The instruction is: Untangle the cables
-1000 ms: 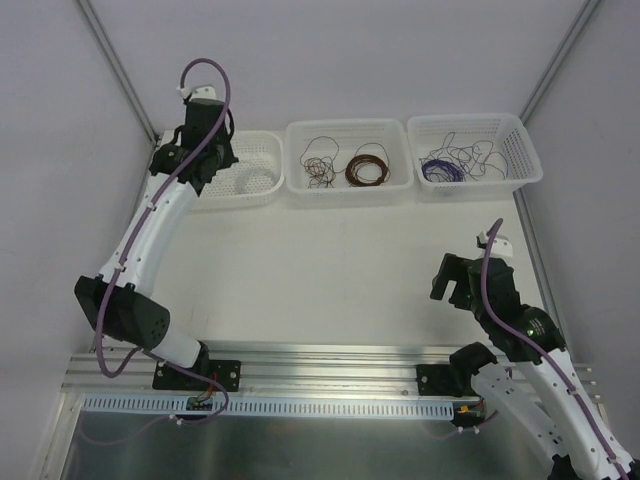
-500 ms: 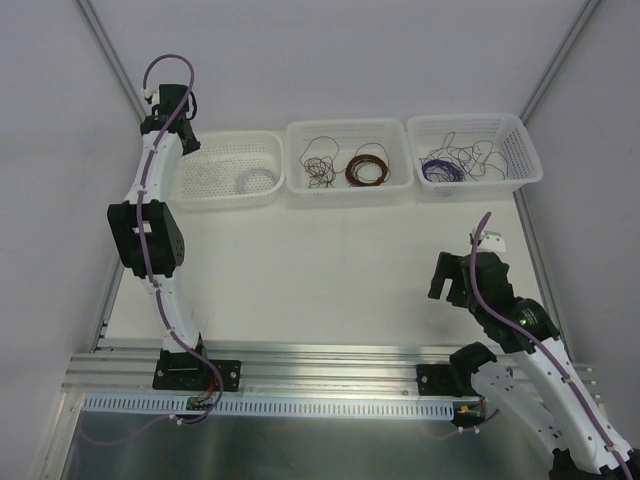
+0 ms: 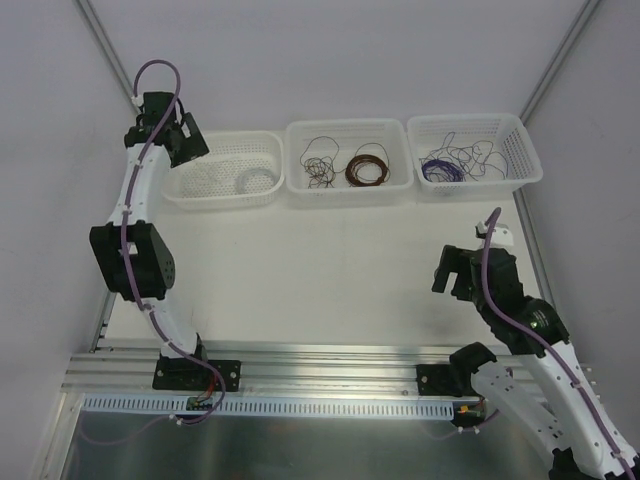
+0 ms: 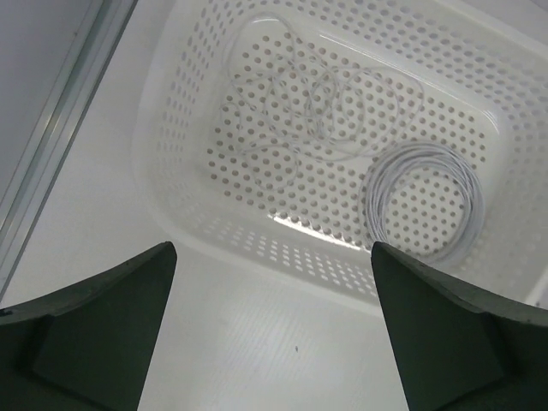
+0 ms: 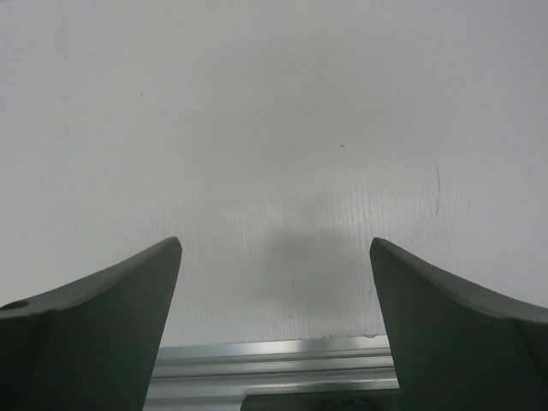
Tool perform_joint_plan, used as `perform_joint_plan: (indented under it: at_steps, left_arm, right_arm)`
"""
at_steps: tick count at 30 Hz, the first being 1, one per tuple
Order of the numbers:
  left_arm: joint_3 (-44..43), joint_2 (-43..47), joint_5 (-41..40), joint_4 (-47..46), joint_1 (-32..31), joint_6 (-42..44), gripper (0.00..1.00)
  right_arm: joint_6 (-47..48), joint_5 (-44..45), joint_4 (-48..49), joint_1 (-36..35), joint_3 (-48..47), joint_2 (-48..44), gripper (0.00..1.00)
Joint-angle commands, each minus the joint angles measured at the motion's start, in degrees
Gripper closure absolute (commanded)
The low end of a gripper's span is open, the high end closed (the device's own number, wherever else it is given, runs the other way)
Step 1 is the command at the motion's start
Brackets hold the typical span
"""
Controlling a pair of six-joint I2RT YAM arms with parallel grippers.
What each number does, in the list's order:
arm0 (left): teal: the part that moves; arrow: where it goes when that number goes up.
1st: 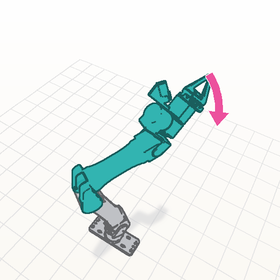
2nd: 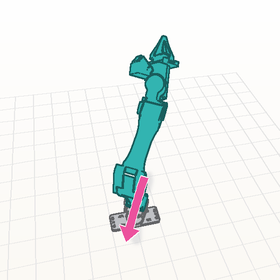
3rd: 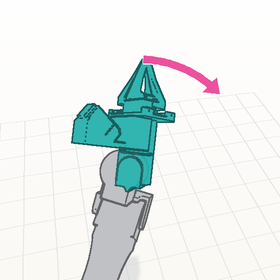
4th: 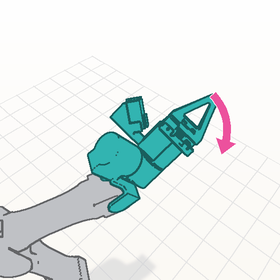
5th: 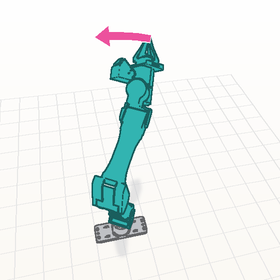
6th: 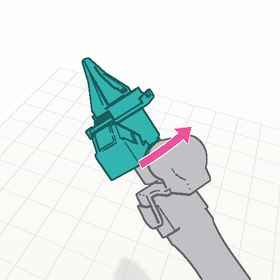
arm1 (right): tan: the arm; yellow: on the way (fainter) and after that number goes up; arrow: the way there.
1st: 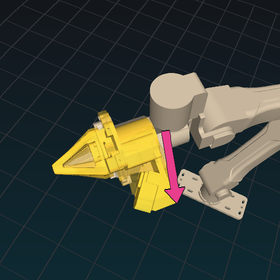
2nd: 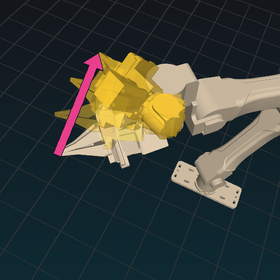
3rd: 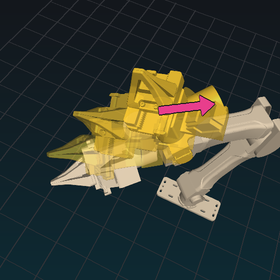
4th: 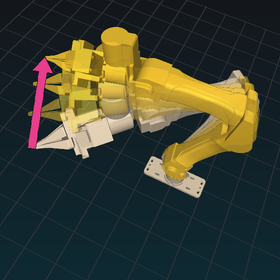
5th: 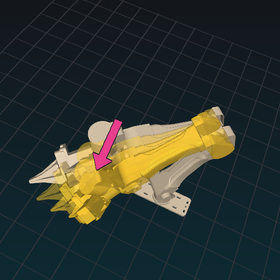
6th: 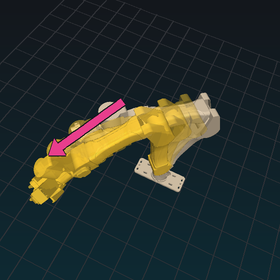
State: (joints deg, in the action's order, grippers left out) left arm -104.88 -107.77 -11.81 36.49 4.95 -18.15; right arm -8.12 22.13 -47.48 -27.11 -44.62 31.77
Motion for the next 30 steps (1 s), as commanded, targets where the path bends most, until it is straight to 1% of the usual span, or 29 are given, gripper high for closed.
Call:
perform_joint_plan:
  at_steps: [1, 3, 4, 6, 7, 9, 10, 12, 15, 19, 21, 22, 23, 24, 26, 27, 29, 30]
  left_arm:
    - [4.9, 12.6, 5.6, 0.1, 0.1, 1.5, 0.01]
    - [9.2, 17.0, 8.1, -0.1, 0.3, 1.3, 0.01]
    - [10.8, 21.8, 10.3, -0.5, 0.3, 0.9, 0.01]
    - [14.8, 26.8, 13.1, -1.0, 0.4, 0.8, 0.01]
    - [16.1, 32.0, 15.0, -1.2, 0.3, 0.8, 0.01]
    - [19.8, 37.6, 15.9, -1.5, 0.1, 1.1, 0.01]
    - [20.9, 43.0, 15.9, -1.6, 0.0, 1.9, 0.01]
    - [23.0, 48.3, 15.8, -1.7, -1.3, 3.6, 0.01]
    - [25.9, 60.9, 15.7, -1.4, -2.6, 6.5, 0.01]
    - [29.1, 71.6, 14.8, 1.5, -2.6, 9.4, 0.01]
    - [30.2, 76.8, 13.6, 5.3, -2.8, 10.2, 0.01]
    - [30.7, 78.4, 10.4, 6.5, -3.0, 10.2, 0.01]
    - [32.9, 80.2, 9.0, 6.9, -3.4, 9.9, 0.01]
    - [34.5, 84.0, 7.9, 7.0, -4.2, 9.5, 0.01]
    - [38.8, 87.3, 5.0, 6.9, -4.8, 8.2, 0.01]
    - [40.2, 90.1, 4.3, 7.0, -7.2, 8.1, 0.01]
    - [43.2, 92.7, 2.5, 7.0, -9.0, 8.0, 0.01]
    - [44.1, 95.6, 2.1, 7.0, -9.6, 7.7, 0.01]
  right_arm:
    - [2.8, 2.6, -1.7, -0.2, -5.0, -1.0, 0.03]
    - [4.0, 4.1, -3.7, -0.2, -7.0, -1.0, 0.03]
    - [4.2, 5.0, -4.4, -0.2, -9.1, -0.9, 0.03]
    - [5.2, 6.1, -6.6, -0.1, -11.2, -1.3, 0.03]
    - [5.6, 6.7, -7.3, -0.2, -13.7, -1.3, 0.03]
    - [6.2, 7.0, -9.8, -0.2, -16.2, -1.4, 0.03]
    - [6.8, 7.1, -10.5, -0.1, -17.3, -1.4, 0.03]
    - [7.2, 7.6, -12.8, -0.1, -20.7, -1.4, 0.03]
    - [7.9, 8.7, -15.0, -0.1, -24.0, -2.4, 0.03]
    - [10.0, 10.8, -15.9, -0.1, -26.0, -5.2, 0.03]
    - [11.5, 11.7, -15.4, -0.2, -26.3, -7.8, 0.03]
    - [11.9, 12.5, -15.0, -0.1, -26.1, -8.8, 0.03]
    - [12.8, 12.8, -14.0, -0.2, -25.9, -11.4, 0.03]
    - [13.4, 12.9, -13.3, -0.1, -24.8, -12.6, 0.03]
    - [14.0, 12.9, -11.8, -0.1, -23.6, -16.6, 0.03]
    - [14.4, 13.0, -11.4, -0.2, -23.1, -18.0, 0.03]
    - [14.9, 13.6, -10.7, -0.1, -21.2, -20.3, 0.03]
    - [15.3, 13.8, -10.6, -0.2, -20.5, -22.5, 0.03]
